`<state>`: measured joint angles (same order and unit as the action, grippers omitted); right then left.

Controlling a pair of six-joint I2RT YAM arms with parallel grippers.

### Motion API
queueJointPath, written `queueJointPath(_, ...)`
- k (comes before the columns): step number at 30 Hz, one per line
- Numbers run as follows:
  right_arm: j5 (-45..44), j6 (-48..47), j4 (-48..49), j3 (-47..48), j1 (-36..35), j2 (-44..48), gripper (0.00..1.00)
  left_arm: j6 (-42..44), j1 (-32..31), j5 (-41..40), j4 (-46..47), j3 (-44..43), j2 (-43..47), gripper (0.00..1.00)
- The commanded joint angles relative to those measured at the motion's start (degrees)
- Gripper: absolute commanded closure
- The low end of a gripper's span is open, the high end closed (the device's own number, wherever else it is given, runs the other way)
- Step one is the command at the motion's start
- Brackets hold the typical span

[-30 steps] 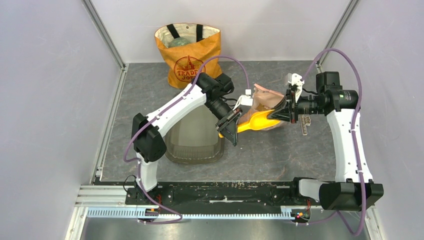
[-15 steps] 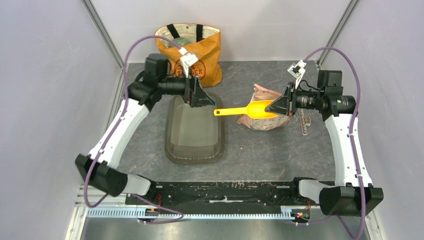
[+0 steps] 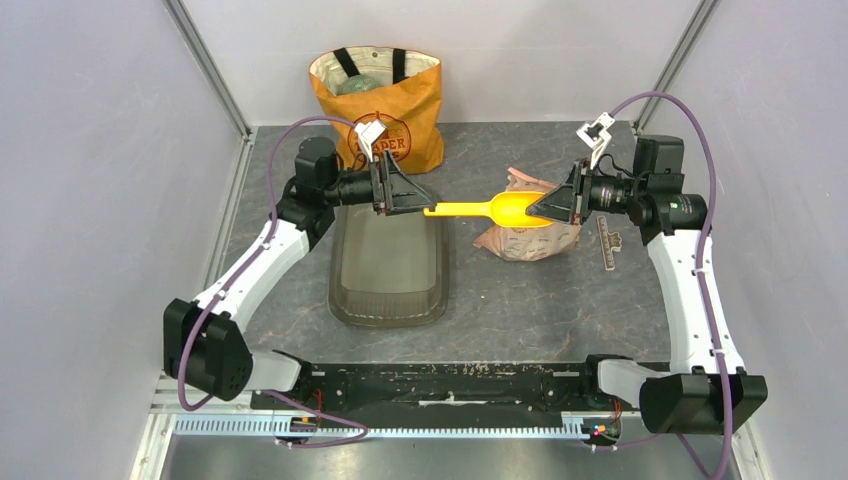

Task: Fill the litter box with clean litter

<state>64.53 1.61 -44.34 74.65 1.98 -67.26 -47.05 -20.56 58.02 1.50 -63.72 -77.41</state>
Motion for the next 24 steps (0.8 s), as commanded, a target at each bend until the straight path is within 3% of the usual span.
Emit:
queueJointPath(1,1.35,2.48,3.31,-0.15,-1.13,0.47,1.00,-10.99,-1.98,-1.16,14.53,1.07,0.43,0.12)
queueJointPath(9,0.12,5.03,6.15,-1.06,-1.66,-0.67,1.00,-15.83,-4.55,0.11,22.73,3.67,-0.37,0.36)
queueJointPath(24,-0.35,9.33,11.40,-3.02,-3.85,-2.35,1.00,-18.72,-5.72,-0.36,28.76,4.79,-2.10,0.45)
